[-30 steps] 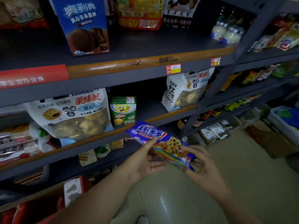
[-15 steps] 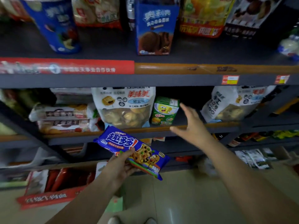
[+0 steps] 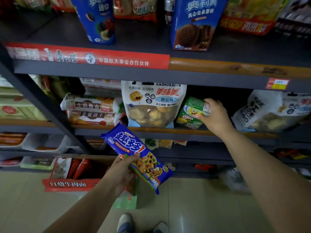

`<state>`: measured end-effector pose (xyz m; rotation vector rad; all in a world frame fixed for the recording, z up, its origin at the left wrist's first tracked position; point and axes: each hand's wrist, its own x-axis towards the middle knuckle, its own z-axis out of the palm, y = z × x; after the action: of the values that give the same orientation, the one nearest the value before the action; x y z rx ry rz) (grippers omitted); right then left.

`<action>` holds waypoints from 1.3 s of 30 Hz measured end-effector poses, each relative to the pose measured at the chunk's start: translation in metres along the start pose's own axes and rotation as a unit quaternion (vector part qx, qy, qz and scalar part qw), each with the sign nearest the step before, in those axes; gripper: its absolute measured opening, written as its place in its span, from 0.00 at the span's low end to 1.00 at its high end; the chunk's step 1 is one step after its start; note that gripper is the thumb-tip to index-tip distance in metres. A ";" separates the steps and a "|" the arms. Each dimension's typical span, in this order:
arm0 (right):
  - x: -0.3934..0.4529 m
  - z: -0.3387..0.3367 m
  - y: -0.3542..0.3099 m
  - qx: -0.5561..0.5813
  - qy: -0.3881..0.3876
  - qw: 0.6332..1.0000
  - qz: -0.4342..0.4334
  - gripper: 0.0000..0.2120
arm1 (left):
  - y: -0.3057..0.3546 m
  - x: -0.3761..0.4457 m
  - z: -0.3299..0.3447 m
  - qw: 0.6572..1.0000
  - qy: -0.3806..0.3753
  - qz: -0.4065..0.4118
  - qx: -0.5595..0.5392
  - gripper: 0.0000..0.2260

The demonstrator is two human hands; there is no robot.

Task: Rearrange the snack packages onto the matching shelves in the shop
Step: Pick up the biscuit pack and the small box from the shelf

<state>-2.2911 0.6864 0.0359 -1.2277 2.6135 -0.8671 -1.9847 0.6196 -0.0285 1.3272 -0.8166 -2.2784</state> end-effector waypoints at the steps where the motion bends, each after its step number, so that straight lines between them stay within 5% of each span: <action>1: -0.005 -0.008 -0.001 0.010 0.014 1.000 -0.003 0.30 | 0.000 0.000 0.002 1.000 -0.004 0.003 0.003 0.23; 7: -0.045 -0.062 -0.009 0.261 0.030 0.964 0.049 0.23 | 0.003 0.001 0.014 0.998 -0.061 0.009 -0.002 0.27; 13: -0.071 -0.018 -0.033 0.457 -0.087 0.876 0.131 0.09 | 0.006 0.001 0.018 0.996 -0.087 -0.008 -0.008 0.29; 20: -0.088 0.041 -0.068 0.502 -0.204 0.782 0.308 0.36 | 0.009 -0.008 -0.006 0.998 -0.055 0.000 -0.006 0.29; 23: -0.086 0.051 -0.077 0.501 -0.229 0.782 0.291 0.30 | 0.016 -0.014 -0.023 1.000 -0.022 0.005 -0.007 0.28; 26: -0.084 0.066 -0.090 0.479 -0.248 0.796 0.275 0.39 | 0.022 -0.021 -0.041 1.000 0.006 0.017 -0.007 0.25; 32: -0.086 0.093 -0.123 0.462 -0.289 0.799 0.253 0.17 | 0.030 -0.038 -0.076 0.997 0.060 0.029 -0.026 0.15; 36: -0.095 0.114 -0.138 0.437 -0.322 0.801 0.252 0.25 | 0.030 -0.051 -0.103 0.994 0.095 0.039 -0.047 0.20; 39: -0.100 0.131 -0.154 0.433 -0.344 0.794 0.252 0.22 | 0.029 -0.061 -0.125 0.990 0.124 0.050 -0.051 0.25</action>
<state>-2.0776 0.6248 -0.0003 -0.4088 1.4935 -1.0375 -1.8450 0.5966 -0.0182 1.4513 -0.6566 -2.0010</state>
